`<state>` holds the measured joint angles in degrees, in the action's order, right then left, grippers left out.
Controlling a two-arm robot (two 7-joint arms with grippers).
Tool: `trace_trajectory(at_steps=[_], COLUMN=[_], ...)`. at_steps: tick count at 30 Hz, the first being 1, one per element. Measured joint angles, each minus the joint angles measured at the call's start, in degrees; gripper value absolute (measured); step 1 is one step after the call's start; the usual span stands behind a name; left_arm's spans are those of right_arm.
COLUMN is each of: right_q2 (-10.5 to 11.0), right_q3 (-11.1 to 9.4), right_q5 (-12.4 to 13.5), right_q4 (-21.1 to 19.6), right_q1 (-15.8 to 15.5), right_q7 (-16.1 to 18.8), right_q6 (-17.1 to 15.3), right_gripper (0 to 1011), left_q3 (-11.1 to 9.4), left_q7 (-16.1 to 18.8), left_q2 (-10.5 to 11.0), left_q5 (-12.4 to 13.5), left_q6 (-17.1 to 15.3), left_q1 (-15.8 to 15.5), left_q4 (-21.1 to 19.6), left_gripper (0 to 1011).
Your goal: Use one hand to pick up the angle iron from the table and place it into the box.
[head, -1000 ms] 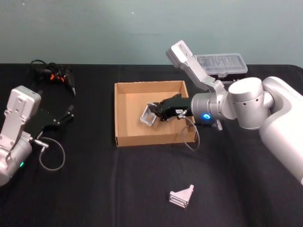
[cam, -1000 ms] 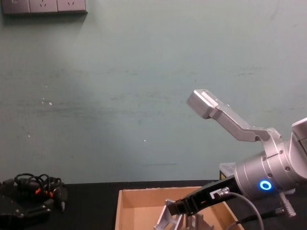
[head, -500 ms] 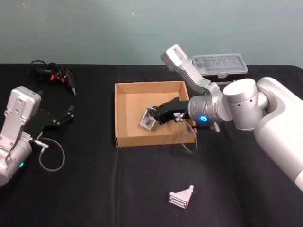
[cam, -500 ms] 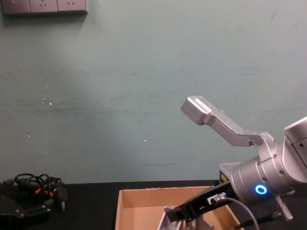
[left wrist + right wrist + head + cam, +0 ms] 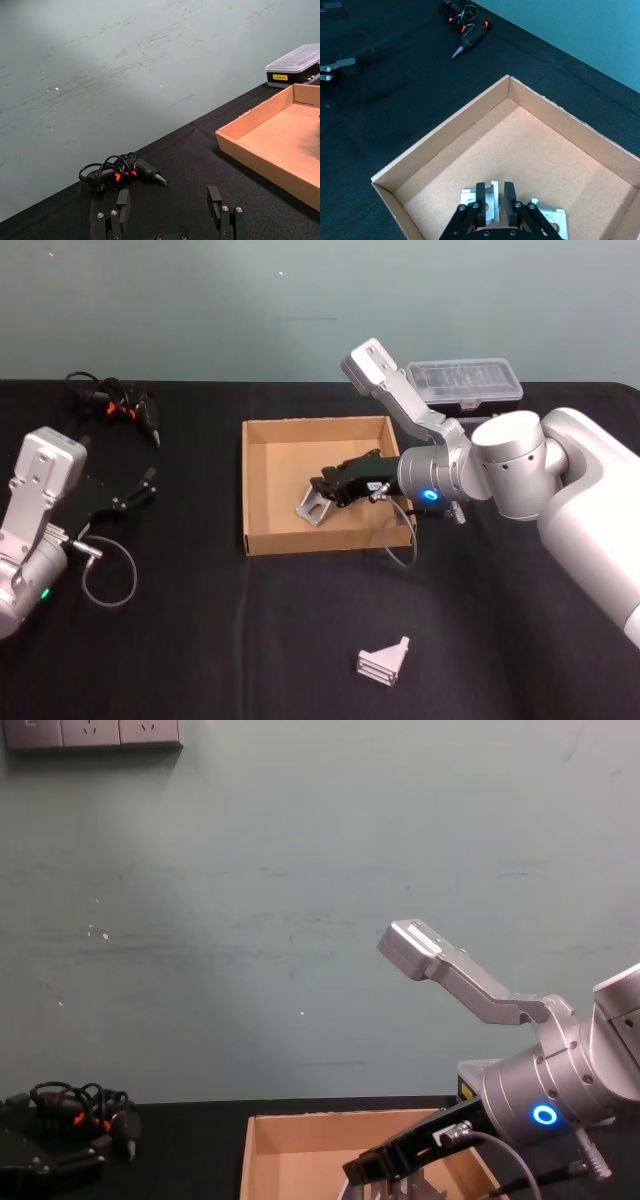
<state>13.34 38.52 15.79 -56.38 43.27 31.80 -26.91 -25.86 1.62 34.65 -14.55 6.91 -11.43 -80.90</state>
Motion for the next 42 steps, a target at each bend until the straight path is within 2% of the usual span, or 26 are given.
trace_trajectory(at_steps=[10,12,15,19,21,22,25,28,38,42], right_q2=[0.05,0.06,0.07,0.08,0.09,0.09,0.11,0.32,1.9,3.58], right_q3=[0.06,0.06,0.06,0.06,0.06,0.06,0.06,-0.2,-1.8,-2.55], right_q5=[0.05,0.07,0.08,0.1,0.11,0.11,0.08,-0.16,-0.5,0.11], right_q4=[-0.07,-0.08,-0.09,-0.09,-0.09,-0.09,-0.18,-1.17,-6.5,-11.33], right_q1=[0.0,0.0,0.0,0.0,0.0,0.0,-0.02,-0.45,-2.81,-4.44], right_q7=[-0.04,-0.04,-0.04,-0.04,-0.04,-0.04,-0.05,-0.11,-0.45,-0.31], right_q6=[-0.04,-0.04,-0.06,-0.08,-0.09,-0.09,-0.09,0.03,-0.52,-2.31], right_gripper=[530,563,693,788,880,880,974,1003,1003,1003], left_q3=[0.0,0.0,0.0,0.0,0.0,0.0,0.0,0.0,0.0,0.0], left_q7=[0.0,0.0,0.0,0.0,0.0,0.0,0.0,0.0,0.0,0.0], left_q2=[0.0,0.0,0.0,0.0,0.0,0.0,0.0,0.0,0.0,0.0], left_q5=[0.0,0.0,0.0,0.0,0.0,0.0,0.0,0.0,0.0,0.0], left_q6=[0.0,0.0,0.0,0.0,0.0,0.0,0.0,0.0,0.0,0.0], left_q1=[0.0,0.0,0.0,0.0,0.0,0.0,0.0,0.0,0.0,0.0], left_q4=[0.0,0.0,0.0,0.0,0.0,0.0,0.0,0.0,0.0,0.0], left_gripper=[1011,1011,1012,1011,1011,1011,1011,1011,1011,1011])
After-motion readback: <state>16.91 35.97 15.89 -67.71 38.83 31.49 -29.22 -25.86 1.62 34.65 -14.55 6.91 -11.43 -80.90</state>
